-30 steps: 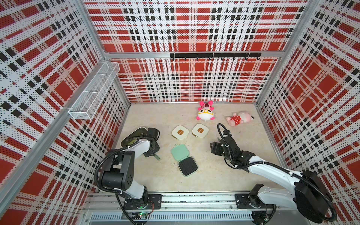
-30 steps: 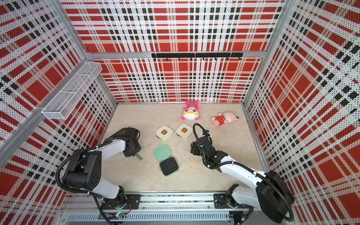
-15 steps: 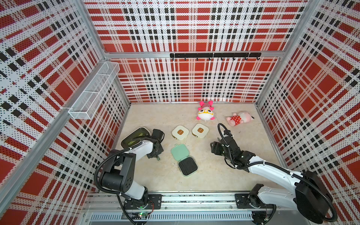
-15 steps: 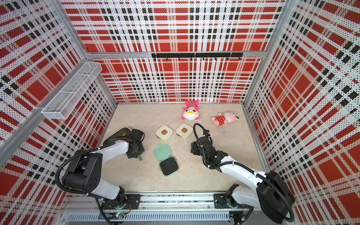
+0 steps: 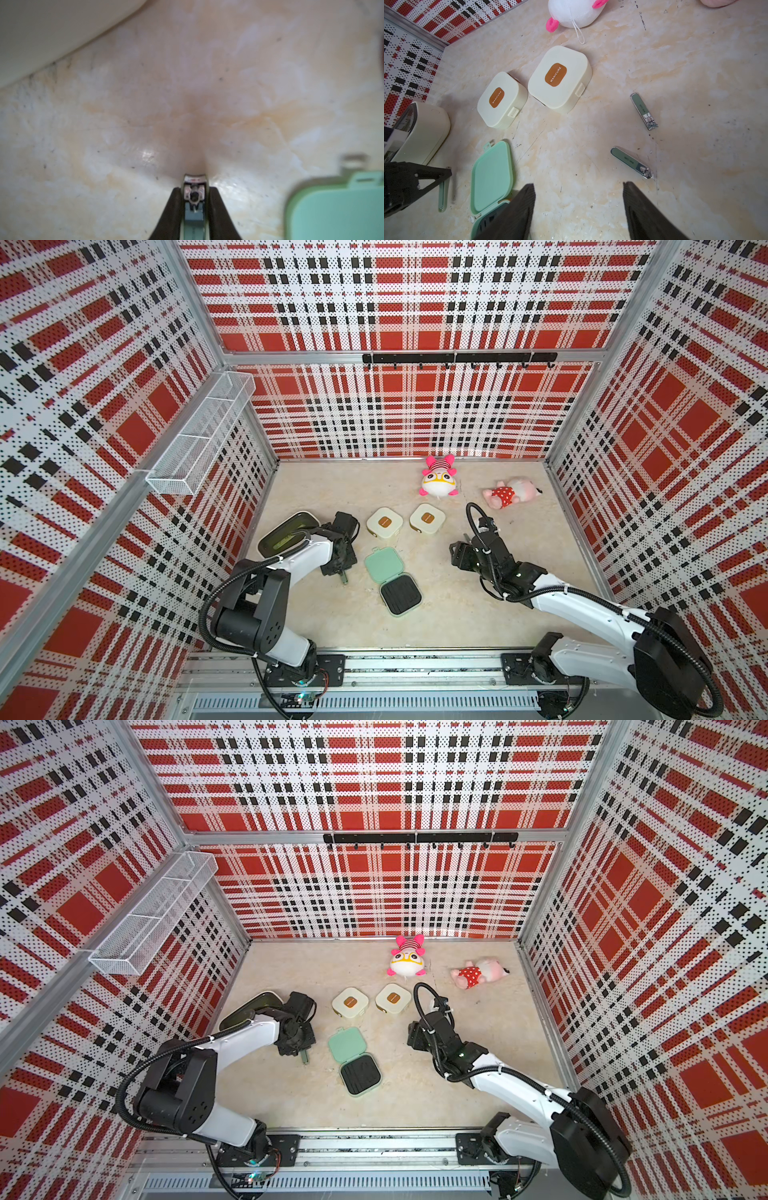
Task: Organize nail clipper sets
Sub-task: Pick up the nail clipper from the center of the board, then place the nail clipper at the center of the board.
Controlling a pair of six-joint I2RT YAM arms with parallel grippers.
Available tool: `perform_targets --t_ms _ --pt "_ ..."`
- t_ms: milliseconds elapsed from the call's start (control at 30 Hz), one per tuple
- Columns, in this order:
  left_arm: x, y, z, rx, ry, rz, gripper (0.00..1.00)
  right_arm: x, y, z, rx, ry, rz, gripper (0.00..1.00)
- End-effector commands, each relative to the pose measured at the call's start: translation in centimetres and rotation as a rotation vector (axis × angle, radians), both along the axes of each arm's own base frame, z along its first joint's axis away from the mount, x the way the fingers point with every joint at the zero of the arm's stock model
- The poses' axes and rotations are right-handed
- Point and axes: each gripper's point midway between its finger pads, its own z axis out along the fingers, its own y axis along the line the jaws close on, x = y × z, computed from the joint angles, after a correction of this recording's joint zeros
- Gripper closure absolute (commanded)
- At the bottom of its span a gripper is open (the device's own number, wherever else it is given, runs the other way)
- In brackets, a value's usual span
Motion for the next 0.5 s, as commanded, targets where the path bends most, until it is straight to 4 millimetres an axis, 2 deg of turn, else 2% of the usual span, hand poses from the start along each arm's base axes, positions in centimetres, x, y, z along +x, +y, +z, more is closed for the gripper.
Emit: perform_targets --t_ms 0,167,233,300,367,400,433,467 --pt "1.3 -1.9 4.3 -0.008 -0.081 -0.075 0.84 0.1 -1.3 0.5 -0.027 -0.007 -0.048 0.29" --pt "2.1 -8.3 7.7 -0.066 -0.17 -0.184 0.85 -0.1 -3.0 0.2 -0.037 0.014 -0.12 0.28" --pt "1.7 -11.6 8.2 -0.104 -0.176 -0.231 0.86 -0.3 -3.9 0.1 -0.043 0.023 -0.157 0.25" --pt "1.3 -15.0 8.5 -0.136 -0.188 -0.281 0.86 -0.6 -5.0 -0.2 -0.063 0.043 -0.208 0.16" --pt "0.7 -18.6 8.6 -0.169 -0.193 -0.336 0.86 -1.1 -6.1 -0.4 -0.086 0.056 -0.247 0.12" --pt "0.3 -20.1 8.4 -0.181 -0.191 -0.36 0.85 -1.3 -6.7 -0.5 -0.095 0.06 -0.27 0.09" --pt "-0.1 -21.7 8.1 -0.191 -0.186 -0.387 0.85 -1.7 -7.5 -0.7 -0.102 0.066 -0.303 0.01" --pt "-0.5 -23.1 7.6 -0.2 -0.176 -0.411 0.85 -2.0 -8.1 -0.7 -0.1 0.069 -0.336 0.0"
